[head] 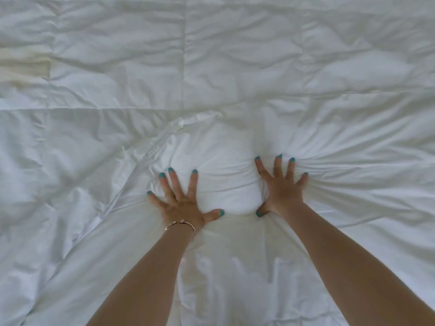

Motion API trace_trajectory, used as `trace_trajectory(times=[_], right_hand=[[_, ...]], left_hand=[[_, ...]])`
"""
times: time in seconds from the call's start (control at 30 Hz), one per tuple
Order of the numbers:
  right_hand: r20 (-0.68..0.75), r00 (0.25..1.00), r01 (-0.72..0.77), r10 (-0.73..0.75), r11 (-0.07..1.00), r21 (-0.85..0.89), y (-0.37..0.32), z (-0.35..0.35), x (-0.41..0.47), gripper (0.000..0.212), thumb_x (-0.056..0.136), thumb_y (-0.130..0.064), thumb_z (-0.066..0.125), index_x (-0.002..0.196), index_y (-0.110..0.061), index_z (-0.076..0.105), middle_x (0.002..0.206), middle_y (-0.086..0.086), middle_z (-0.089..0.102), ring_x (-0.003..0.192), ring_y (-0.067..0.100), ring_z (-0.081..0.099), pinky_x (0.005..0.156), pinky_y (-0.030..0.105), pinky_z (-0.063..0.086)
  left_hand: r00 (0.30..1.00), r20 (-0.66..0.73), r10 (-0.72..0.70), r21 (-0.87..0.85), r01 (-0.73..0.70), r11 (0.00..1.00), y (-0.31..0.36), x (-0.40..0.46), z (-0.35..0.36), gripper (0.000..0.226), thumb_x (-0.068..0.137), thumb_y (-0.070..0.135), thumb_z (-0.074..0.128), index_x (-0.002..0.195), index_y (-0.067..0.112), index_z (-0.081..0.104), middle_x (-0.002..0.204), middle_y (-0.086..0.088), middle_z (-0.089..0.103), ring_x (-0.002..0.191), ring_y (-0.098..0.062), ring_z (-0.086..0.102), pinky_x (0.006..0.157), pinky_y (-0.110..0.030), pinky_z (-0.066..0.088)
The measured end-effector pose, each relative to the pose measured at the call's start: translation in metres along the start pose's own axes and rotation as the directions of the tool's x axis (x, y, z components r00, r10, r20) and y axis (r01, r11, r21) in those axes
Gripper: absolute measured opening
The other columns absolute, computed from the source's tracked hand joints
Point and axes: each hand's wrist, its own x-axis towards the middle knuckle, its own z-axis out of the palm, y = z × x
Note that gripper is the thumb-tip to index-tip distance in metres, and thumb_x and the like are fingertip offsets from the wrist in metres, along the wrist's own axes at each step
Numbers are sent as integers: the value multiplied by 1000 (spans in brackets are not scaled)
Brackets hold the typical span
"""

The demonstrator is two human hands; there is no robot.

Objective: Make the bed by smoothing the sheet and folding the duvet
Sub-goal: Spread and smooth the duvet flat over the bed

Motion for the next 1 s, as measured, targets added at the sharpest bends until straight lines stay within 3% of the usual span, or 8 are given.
trace_trajectory(times=[0.2, 0.4, 0.73, 0.9, 1.0], right_hand=[[3, 998, 66, -66, 995, -68, 3, -2, 1, 150, 50, -69, 80, 130, -46, -45, 156, 14, -28, 141, 48, -21, 107, 74, 6], [3, 996, 84, -84, 992, -89, 4, 3, 5, 151, 51, -72, 77, 131, -39, -47, 154, 20, -27, 139, 53, -18, 105, 75, 7], [52, 998, 51, -44, 989, -138, -3, 0, 8, 157, 47, -76, 77, 129, -35, -51, 151, 24, -31, 138, 55, -19, 104, 77, 7], [106, 994, 27, -8, 984, -174, -7, -12, 2, 157, 47, -73, 80, 128, -39, -50, 152, 20, -33, 139, 53, -19, 105, 75, 7], [164, 985, -24, 53, 985, -173, -12, -28, -8, 152, 51, -67, 82, 135, -43, -42, 155, 15, -29, 142, 50, -13, 106, 72, 15]], left_hand=[[1000, 22, -16, -3, 16, 1000, 2, 4, 0, 125, 50, 101, 20, 122, 32, -56, 135, -23, -53, 124, -44, -47, 98, -75, -15], [997, 70, -34, 2, 34, 999, 3, 6, -3, 124, 51, 100, 24, 113, 32, -59, 123, -22, -61, 124, -45, -48, 96, -75, -17], [998, 64, -11, -36, 13, 999, 3, -7, -13, 125, 50, 101, 28, 121, 38, -54, 133, -17, -57, 128, -43, -45, 98, -75, -18], [995, 98, 31, -79, -23, 997, -4, -6, -17, 126, 49, 101, 31, 124, 42, -51, 130, -13, -60, 125, -41, -49, 93, -73, -24], [988, 80, 130, -151, -117, 982, -17, -13, -21, 118, 57, 97, 34, 131, 47, -42, 137, -9, -56, 128, -35, -48, 96, -69, -25]])
